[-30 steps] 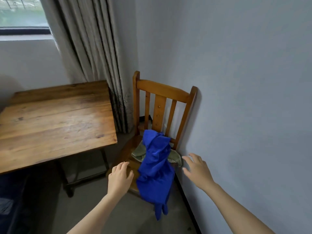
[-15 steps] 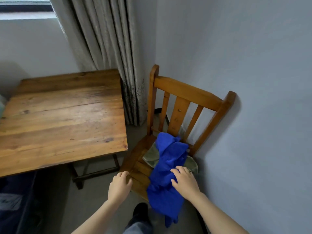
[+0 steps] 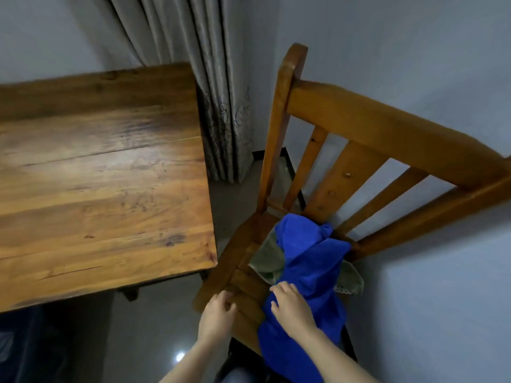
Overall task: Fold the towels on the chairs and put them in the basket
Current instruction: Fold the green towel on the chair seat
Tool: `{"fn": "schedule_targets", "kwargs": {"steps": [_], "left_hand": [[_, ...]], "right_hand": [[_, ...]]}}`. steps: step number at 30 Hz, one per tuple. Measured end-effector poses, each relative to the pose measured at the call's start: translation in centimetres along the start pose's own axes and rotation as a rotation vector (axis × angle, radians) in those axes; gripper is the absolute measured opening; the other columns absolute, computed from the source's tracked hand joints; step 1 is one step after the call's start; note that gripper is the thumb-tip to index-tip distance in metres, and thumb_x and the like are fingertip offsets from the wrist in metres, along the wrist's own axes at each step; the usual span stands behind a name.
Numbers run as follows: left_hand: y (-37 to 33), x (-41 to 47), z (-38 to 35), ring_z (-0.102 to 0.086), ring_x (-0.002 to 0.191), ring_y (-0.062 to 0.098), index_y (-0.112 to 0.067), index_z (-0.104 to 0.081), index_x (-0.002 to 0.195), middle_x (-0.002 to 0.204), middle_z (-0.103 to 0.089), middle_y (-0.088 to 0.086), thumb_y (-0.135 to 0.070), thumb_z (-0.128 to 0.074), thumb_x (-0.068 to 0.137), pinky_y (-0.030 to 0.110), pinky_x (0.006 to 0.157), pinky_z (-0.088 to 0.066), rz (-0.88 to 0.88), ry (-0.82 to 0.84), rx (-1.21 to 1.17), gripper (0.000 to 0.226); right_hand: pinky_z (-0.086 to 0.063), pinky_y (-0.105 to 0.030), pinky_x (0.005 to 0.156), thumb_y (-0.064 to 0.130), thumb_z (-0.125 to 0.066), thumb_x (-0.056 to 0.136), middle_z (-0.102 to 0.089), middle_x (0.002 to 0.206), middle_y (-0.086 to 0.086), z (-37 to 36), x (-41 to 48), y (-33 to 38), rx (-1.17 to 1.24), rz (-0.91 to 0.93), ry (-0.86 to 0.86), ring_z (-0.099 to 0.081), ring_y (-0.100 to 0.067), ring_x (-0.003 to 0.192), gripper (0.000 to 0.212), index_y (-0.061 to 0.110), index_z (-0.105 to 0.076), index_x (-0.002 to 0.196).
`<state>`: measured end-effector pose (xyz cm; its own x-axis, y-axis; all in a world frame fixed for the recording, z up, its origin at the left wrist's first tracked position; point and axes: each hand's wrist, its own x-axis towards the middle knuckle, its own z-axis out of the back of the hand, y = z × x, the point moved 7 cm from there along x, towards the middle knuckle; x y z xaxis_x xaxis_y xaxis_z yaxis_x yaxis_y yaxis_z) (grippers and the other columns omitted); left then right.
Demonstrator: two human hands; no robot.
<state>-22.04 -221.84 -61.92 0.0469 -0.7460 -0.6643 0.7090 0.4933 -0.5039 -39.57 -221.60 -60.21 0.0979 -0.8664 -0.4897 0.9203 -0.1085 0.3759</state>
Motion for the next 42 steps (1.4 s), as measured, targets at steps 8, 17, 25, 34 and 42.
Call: {"fn": "schedule_targets", "kwargs": {"steps": [8,17,25,34,42], "left_hand": [[4.6,9.5,-6.0,-0.049,0.118,0.039,0.011,-0.047,0.125,0.126,-0.05,0.029,0.0,-0.044,0.094,0.036,0.098,-0.037,0.207,-0.042,-0.244,0.033],[3.5,13.9,-7.9,-0.052,0.099,0.018,-0.013,-0.034,0.139,0.125,-0.052,0.011,0.004,-0.058,0.085,0.019,0.069,-0.047,0.201,0.118,-0.516,0.062],[-5.3,7.8,-4.2,-0.05,0.115,0.015,-0.017,-0.05,0.129,0.12,-0.051,-0.006,-0.006,-0.058,0.088,0.028,0.092,-0.043,-0.094,0.174,-0.467,0.043],[-15.5,0.9,3.6,-0.061,0.091,0.017,-0.012,-0.063,0.098,0.095,-0.064,0.004,-0.015,-0.051,0.093,0.032,0.08,-0.052,-0.262,0.031,-0.337,0.013],[-21.0,-4.5,8.6,-0.056,0.076,0.012,-0.015,-0.059,0.087,0.081,-0.059,-0.001,-0.012,-0.052,0.093,0.018,0.063,-0.045,-0.443,-0.043,-0.322,0.01]], "right_hand": [[-0.041,-0.035,0.098,0.0,-0.043,0.092,-0.031,0.143,-0.013,-5.4,11.1,-1.1,-0.178,-0.014,-0.002,-0.031,-0.031,0.13,0.047,0.009,-0.035,0.137],[-0.043,-0.033,0.082,0.0,-0.039,0.093,-0.052,0.12,-0.012,-5.9,13.5,-1.7,-0.111,-0.018,-0.084,-0.046,-0.026,0.113,0.027,0.007,-0.054,0.115],[-0.038,-0.027,0.091,0.017,-0.045,0.095,-0.058,0.119,-0.001,2.7,7.9,1.0,0.093,0.048,-0.207,-0.045,-0.018,0.113,0.023,0.012,-0.058,0.114],[-0.041,-0.033,0.076,0.015,-0.041,0.097,-0.057,0.113,-0.011,16.2,3.2,2.2,0.274,-0.082,-0.298,-0.052,-0.027,0.104,0.022,0.014,-0.054,0.113],[-0.053,-0.044,0.077,0.011,-0.04,0.097,-0.065,0.1,-0.008,23.9,-1.3,4.7,0.283,0.005,-0.397,-0.06,-0.025,0.091,0.016,0.012,-0.053,0.106]]}}
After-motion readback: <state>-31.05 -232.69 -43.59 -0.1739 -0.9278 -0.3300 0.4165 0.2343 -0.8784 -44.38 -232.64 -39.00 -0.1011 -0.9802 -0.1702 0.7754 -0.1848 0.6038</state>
